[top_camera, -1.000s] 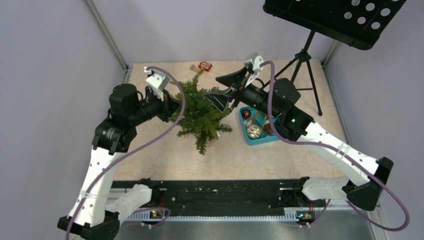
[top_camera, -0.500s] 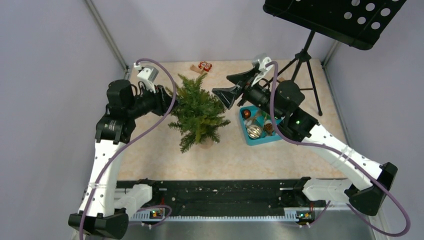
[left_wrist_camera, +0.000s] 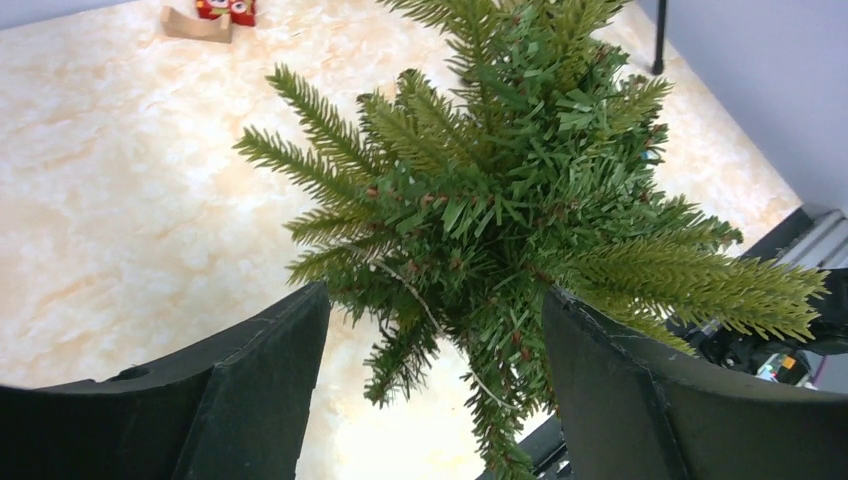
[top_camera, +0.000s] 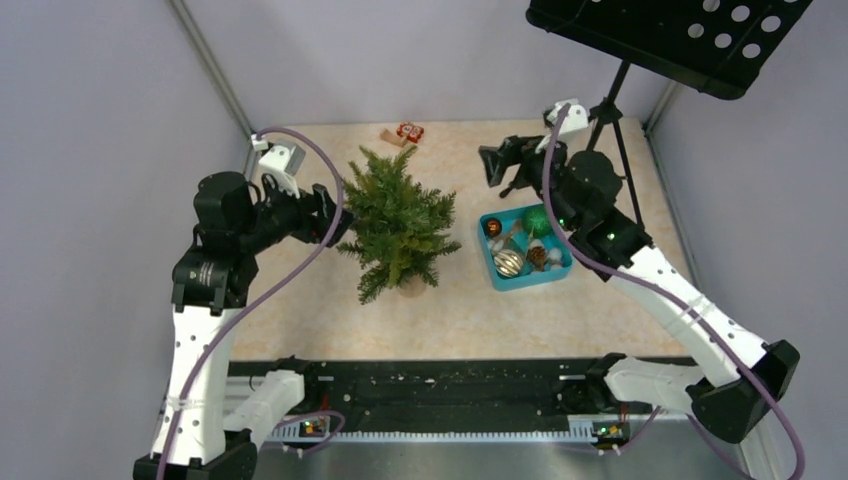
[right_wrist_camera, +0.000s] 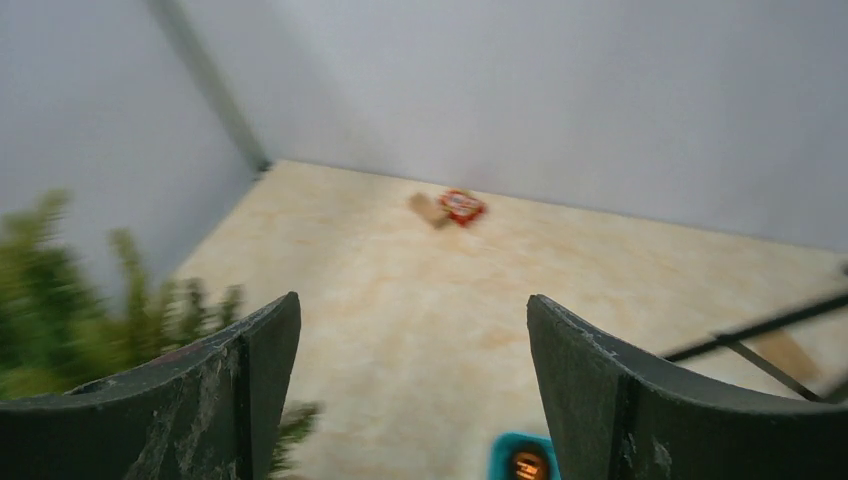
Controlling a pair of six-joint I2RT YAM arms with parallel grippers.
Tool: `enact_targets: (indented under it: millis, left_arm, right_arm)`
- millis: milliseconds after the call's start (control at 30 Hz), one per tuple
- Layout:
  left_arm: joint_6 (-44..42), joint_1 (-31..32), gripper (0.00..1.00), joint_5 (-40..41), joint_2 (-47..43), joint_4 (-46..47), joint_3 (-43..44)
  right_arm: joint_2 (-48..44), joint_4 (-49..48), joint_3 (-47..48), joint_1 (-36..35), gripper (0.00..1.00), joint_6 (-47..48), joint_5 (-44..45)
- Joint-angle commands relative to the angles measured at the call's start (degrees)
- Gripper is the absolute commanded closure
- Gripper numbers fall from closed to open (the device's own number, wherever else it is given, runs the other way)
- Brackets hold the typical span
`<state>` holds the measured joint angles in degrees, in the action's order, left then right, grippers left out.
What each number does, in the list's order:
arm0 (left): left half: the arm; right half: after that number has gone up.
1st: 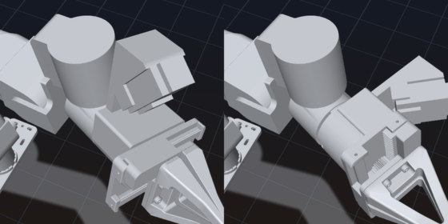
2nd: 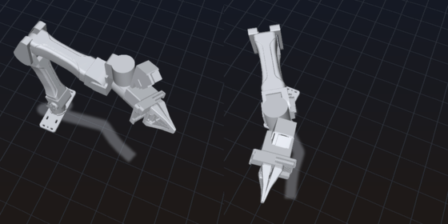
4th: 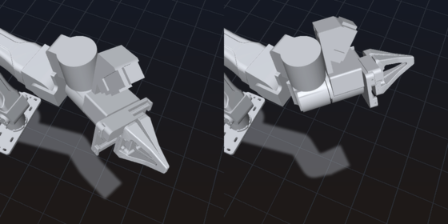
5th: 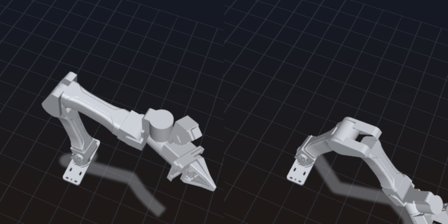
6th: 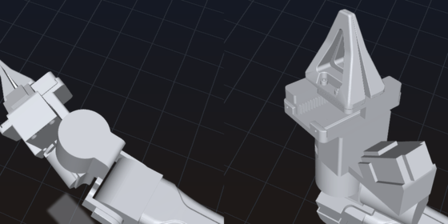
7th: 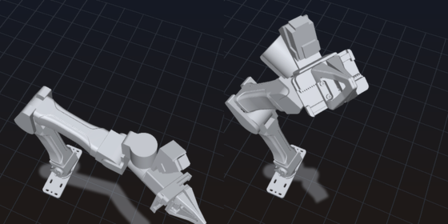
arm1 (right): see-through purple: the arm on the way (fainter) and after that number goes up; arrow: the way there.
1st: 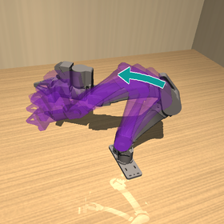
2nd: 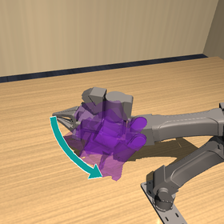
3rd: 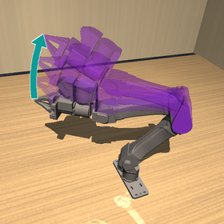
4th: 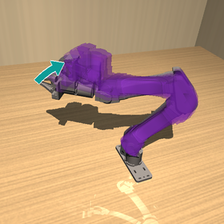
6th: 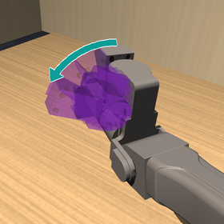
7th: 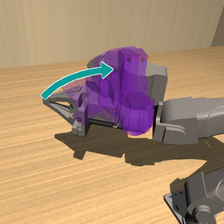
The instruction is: Decorate the small christmas tree
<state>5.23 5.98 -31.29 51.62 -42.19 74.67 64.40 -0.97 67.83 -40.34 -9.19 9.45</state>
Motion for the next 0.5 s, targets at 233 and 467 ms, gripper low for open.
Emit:
enact_targets:
  millis: [233,467]
  left_arm:
    - [-11.96,-0.35,0.03,14.98,-5.17,-14.14,4.02]
    - [-14.42,-0.35,0.01,18.05,-7.70,-14.57,-2.14]
  right_arm:
    - [15.35,12.93,-2.54,14.02,0.10,-0.94,13.65]
    - [30.81,18.26,4.47,16.93,0.12,1.25,20.40]
